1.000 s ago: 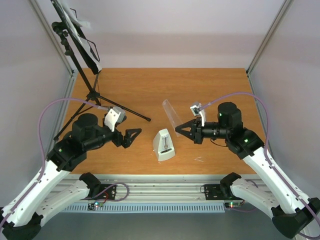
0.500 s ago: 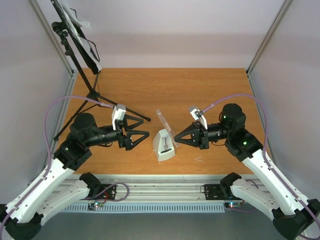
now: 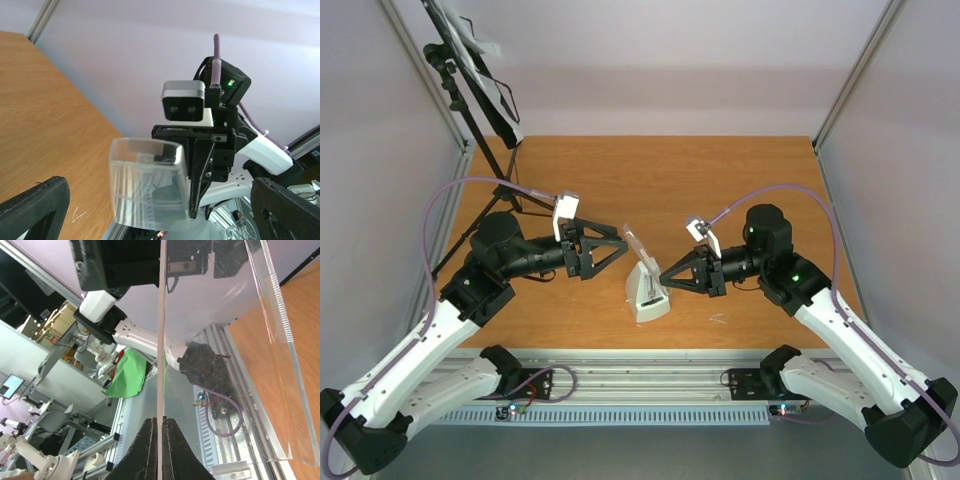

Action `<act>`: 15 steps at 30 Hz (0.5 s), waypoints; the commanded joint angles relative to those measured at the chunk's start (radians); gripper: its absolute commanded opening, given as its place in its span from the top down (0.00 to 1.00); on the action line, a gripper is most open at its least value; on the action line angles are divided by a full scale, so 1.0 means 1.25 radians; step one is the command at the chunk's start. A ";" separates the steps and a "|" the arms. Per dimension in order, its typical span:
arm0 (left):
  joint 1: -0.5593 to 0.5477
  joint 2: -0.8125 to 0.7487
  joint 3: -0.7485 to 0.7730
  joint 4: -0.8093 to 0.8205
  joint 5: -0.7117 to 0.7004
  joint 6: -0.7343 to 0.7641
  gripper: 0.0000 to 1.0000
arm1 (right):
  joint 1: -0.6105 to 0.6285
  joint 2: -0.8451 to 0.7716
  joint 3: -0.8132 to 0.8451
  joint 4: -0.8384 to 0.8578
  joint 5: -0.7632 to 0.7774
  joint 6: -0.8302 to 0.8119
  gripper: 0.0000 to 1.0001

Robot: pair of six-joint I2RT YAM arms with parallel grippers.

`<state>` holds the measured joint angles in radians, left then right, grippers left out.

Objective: Pack up the instrument practice props
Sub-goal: Pick up the cover of the metronome from the center of the board.

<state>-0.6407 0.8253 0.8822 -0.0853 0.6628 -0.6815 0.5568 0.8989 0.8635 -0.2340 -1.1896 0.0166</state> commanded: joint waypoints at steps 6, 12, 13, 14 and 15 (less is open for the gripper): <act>-0.002 0.036 0.035 0.050 -0.001 -0.025 0.01 | 0.016 0.025 0.016 -0.012 0.019 -0.046 0.99; -0.010 0.057 0.049 0.019 -0.023 0.006 0.01 | 0.023 0.034 0.025 -0.013 0.020 -0.052 0.99; -0.012 0.061 0.049 0.023 -0.019 0.007 0.03 | 0.024 0.035 0.025 -0.013 0.021 -0.054 0.99; -0.013 0.063 0.049 0.027 -0.012 0.007 0.05 | 0.024 0.037 0.025 -0.013 0.022 -0.054 0.99; -0.016 0.067 0.049 0.029 -0.007 0.008 0.08 | 0.025 0.038 0.025 -0.013 0.022 -0.054 0.99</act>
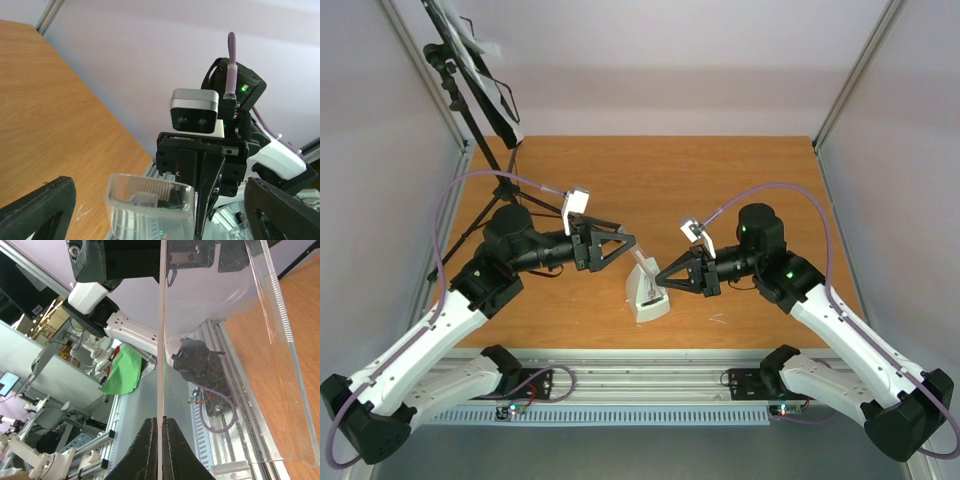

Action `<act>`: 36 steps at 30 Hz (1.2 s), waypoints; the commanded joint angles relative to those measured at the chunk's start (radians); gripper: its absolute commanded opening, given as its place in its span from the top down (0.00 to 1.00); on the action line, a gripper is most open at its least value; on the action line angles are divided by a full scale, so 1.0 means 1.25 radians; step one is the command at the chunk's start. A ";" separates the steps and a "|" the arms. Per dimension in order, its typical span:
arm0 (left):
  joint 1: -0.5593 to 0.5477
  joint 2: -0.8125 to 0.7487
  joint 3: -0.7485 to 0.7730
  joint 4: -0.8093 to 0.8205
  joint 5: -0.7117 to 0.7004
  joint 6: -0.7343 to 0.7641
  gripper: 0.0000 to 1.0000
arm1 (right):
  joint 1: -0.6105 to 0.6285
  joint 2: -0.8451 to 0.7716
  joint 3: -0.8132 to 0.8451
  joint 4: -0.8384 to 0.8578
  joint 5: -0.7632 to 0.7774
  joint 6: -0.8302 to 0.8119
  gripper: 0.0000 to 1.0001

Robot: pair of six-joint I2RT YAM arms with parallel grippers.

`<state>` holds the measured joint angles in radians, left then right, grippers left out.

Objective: Pack up the instrument practice props
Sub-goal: Pick up the cover of the metronome from the center of the board.

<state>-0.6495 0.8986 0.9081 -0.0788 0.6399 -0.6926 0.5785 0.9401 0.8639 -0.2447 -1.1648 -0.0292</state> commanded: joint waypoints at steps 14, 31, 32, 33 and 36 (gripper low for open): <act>-0.023 0.025 0.036 0.016 0.025 0.031 0.34 | 0.014 0.007 0.019 0.012 0.007 -0.015 0.99; -0.035 0.022 0.032 -0.008 0.020 0.050 0.47 | 0.014 0.001 0.006 0.037 0.020 -0.002 0.99; -0.035 0.021 0.032 -0.008 0.021 0.050 0.47 | 0.015 0.001 0.005 0.040 0.021 0.000 0.99; -0.036 0.020 0.031 -0.008 0.021 0.051 0.48 | 0.015 0.001 0.003 0.044 0.021 0.003 0.99; -0.036 0.019 0.029 -0.008 0.022 0.052 0.48 | 0.015 0.003 -0.001 0.055 0.021 0.010 0.99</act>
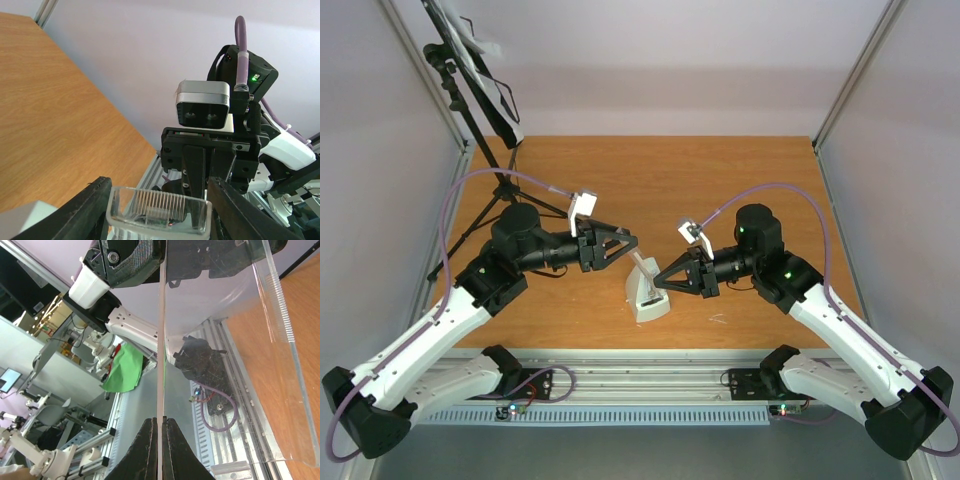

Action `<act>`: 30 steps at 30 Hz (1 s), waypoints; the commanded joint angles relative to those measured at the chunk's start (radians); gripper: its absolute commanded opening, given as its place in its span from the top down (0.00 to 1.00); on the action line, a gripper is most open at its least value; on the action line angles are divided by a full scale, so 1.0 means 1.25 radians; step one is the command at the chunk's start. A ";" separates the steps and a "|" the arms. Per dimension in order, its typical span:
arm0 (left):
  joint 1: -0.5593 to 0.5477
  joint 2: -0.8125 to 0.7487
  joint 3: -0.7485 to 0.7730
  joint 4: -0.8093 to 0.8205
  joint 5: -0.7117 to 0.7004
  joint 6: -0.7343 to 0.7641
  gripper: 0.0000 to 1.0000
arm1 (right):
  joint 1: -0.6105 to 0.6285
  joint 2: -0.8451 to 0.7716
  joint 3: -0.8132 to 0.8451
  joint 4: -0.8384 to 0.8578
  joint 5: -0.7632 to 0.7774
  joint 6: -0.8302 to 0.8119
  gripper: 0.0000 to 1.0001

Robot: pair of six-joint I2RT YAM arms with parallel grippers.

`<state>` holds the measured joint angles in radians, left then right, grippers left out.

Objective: Pack up the instrument practice props
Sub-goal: Pick up the cover of the metronome from the center of the board.

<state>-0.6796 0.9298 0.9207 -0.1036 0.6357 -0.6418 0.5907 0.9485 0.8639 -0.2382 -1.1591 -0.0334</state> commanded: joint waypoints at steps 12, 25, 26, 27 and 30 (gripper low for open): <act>-0.013 -0.021 0.007 -0.029 -0.038 0.006 0.55 | 0.005 0.022 -0.010 0.056 0.036 0.023 0.84; -0.013 -0.017 0.010 -0.080 -0.109 -0.015 0.60 | 0.004 -0.023 -0.002 -0.013 0.109 -0.032 0.34; -0.013 -0.018 0.011 -0.086 -0.119 -0.017 0.60 | 0.004 -0.035 -0.003 -0.023 0.127 -0.042 0.29; -0.013 -0.017 0.011 -0.090 -0.128 -0.020 0.60 | 0.005 -0.050 -0.006 -0.027 0.144 -0.052 0.25; -0.012 -0.016 0.010 -0.093 -0.152 -0.039 0.60 | 0.004 -0.117 -0.041 -0.012 0.194 -0.078 0.18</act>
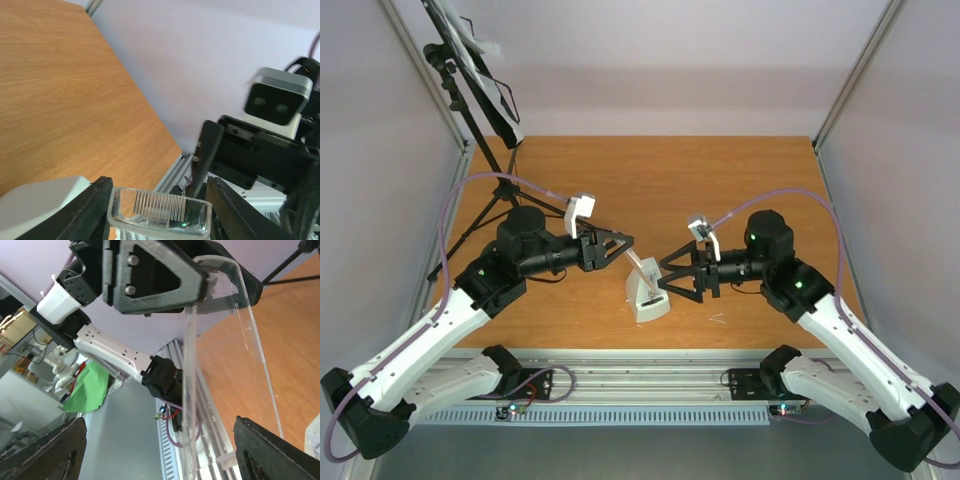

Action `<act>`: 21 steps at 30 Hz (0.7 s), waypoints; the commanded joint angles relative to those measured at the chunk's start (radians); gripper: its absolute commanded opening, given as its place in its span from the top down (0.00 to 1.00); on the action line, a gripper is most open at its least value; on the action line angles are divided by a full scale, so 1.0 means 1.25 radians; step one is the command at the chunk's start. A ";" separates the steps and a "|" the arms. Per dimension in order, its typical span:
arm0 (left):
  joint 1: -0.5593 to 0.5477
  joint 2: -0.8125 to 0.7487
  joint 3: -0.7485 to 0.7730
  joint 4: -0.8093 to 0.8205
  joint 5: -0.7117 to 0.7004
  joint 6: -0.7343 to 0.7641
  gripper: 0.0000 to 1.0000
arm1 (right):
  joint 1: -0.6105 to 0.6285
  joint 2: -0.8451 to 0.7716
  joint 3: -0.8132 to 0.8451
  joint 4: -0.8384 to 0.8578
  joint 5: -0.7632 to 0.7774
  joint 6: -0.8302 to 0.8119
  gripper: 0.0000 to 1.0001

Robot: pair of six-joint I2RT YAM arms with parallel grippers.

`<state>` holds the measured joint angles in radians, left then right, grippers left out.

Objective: Pack up the instrument practice props
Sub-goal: Pick up the cover of the metronome from the center of the board.

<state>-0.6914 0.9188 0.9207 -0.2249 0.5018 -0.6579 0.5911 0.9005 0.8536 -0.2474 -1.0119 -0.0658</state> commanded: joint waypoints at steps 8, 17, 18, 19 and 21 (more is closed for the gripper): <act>0.000 -0.012 0.007 0.031 -0.077 -0.087 0.60 | 0.046 -0.312 -0.220 0.070 0.345 -0.146 0.18; 0.002 0.011 0.041 -0.011 -0.080 -0.107 0.60 | 0.109 -0.323 -0.214 0.001 0.499 -0.203 0.23; 0.001 0.015 0.045 -0.020 -0.081 -0.106 0.60 | 0.113 -0.293 -0.176 -0.040 0.517 -0.211 0.23; 0.003 0.019 0.049 -0.028 -0.083 -0.104 0.60 | 0.119 -0.262 -0.138 -0.083 0.546 -0.216 0.25; 0.002 0.022 0.057 -0.047 -0.094 -0.100 0.60 | 0.143 -0.198 -0.051 -0.156 0.603 -0.224 0.27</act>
<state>-0.6907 0.9356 0.9424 -0.2623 0.4084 -0.7792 0.7303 0.5484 0.6186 -0.2977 -0.4210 -0.2897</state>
